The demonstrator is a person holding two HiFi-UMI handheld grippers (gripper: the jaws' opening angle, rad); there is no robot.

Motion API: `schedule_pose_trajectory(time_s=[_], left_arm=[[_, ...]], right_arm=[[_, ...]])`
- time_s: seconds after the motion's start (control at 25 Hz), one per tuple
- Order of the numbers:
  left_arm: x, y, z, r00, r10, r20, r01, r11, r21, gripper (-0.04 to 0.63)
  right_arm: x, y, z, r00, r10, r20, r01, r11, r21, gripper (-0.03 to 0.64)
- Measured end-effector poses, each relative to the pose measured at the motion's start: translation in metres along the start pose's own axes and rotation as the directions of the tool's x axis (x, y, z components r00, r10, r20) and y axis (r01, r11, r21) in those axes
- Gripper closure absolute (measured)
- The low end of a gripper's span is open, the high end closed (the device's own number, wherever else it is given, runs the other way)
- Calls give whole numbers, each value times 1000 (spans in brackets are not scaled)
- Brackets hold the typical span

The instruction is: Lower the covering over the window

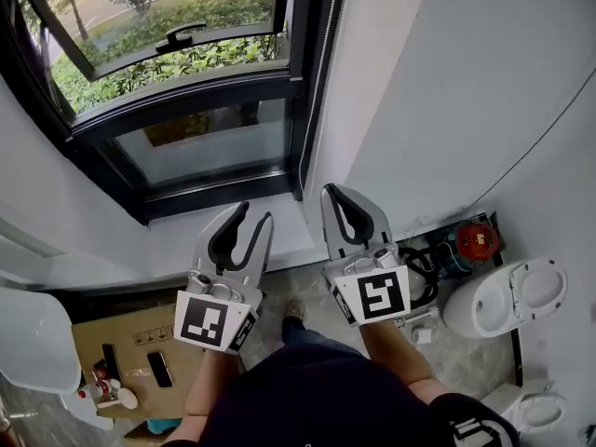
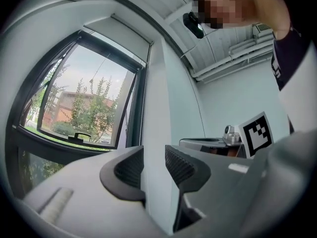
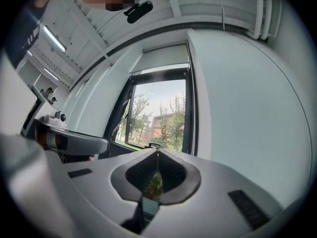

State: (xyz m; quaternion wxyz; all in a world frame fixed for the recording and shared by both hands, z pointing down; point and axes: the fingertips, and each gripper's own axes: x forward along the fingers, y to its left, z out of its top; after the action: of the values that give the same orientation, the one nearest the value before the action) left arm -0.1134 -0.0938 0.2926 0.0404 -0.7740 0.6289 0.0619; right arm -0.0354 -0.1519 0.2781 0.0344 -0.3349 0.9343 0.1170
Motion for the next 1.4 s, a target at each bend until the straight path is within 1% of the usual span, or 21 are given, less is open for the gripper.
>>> schedule_pose_trajectory(time_s=[0.16,0.32,0.48,0.64,0.88,0.96,1.12,1.4], left_arm=[[44,11,0,1000,-20,14,19,1000,14,474],[77,13,-9,998,-55,9,55,998,22,475],[103,13,-18,995,-97,0,97,995,29,474],[125,15,-23,992,-122,-9,123,992,27,475],[157,26,-21,990,-137,-18,138,990,38,476],[168,31,-23,989,-145,-24,146,988,58,475],[191,40,-30,989,-144,-41,148,981,123,476],[228,63,-51,987,-145,-69,152,981,122,475]], right_arm=[[25,-30,-8,1000,-24,2,24,1000,-2,603],[38,-50,-16,998,-59,1,59,998,1,603],[45,-60,-24,996,-93,-6,93,996,-1,603],[54,-66,-25,992,-123,-4,123,992,1,603],[72,-72,-13,988,-156,-1,156,988,-5,603],[78,-74,-11,986,-164,1,164,986,-8,603],[91,-79,-13,985,-172,0,172,985,-2,603],[116,-80,-22,984,-177,-14,177,984,4,603]])
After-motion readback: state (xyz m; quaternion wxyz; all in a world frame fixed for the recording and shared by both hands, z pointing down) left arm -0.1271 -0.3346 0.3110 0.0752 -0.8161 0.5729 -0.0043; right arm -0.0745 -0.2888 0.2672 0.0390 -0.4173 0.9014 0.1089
